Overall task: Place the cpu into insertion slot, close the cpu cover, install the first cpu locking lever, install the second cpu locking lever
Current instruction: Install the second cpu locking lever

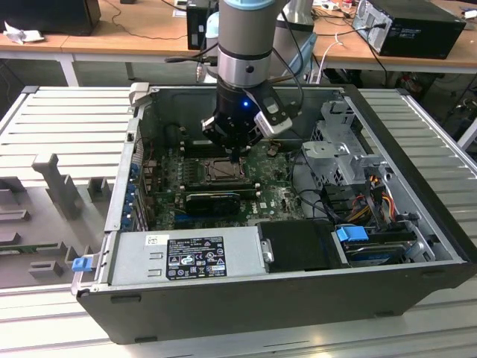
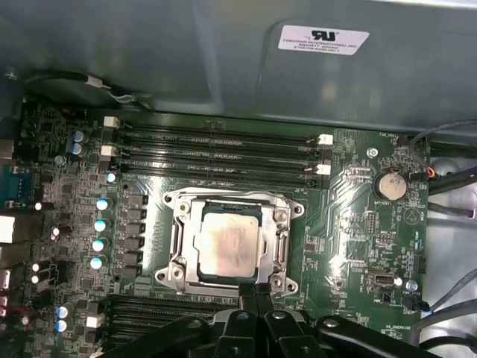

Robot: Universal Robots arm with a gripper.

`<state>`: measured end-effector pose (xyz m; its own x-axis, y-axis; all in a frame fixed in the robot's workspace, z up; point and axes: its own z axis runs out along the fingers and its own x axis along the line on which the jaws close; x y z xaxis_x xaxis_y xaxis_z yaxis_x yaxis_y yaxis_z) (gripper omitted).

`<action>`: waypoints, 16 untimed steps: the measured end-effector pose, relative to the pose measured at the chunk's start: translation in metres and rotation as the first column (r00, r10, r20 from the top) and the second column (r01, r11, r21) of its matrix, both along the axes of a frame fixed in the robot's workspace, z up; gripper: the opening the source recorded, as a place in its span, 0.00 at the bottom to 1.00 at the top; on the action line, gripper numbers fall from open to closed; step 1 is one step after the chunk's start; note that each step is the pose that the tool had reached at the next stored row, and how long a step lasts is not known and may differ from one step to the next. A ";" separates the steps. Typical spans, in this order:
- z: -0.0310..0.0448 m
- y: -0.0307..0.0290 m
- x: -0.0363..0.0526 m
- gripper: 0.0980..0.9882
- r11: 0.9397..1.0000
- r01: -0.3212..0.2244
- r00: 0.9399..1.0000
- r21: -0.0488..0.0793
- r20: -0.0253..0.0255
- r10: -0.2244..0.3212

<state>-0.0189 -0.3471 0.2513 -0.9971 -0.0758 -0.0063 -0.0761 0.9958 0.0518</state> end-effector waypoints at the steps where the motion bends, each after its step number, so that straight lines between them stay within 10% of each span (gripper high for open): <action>1: 0.0000 -0.0007 0.0000 0.01 1.000 0.000 1.000 0.000 0.000 0.000; 9: -0.0002 -0.0094 0.0000 0.01 1.000 0.000 1.000 0.001 0.000 0.000; 13: -0.0004 -0.0135 0.0000 0.01 0.998 0.000 1.000 0.057 -0.004 0.000; 16: -0.0039 -0.0203 -0.0003 0.01 0.998 0.000 1.000 0.065 -0.006 0.000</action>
<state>-0.0192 -0.3674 0.2474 -0.9971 -0.0754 -0.0055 -0.0756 0.9903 0.1166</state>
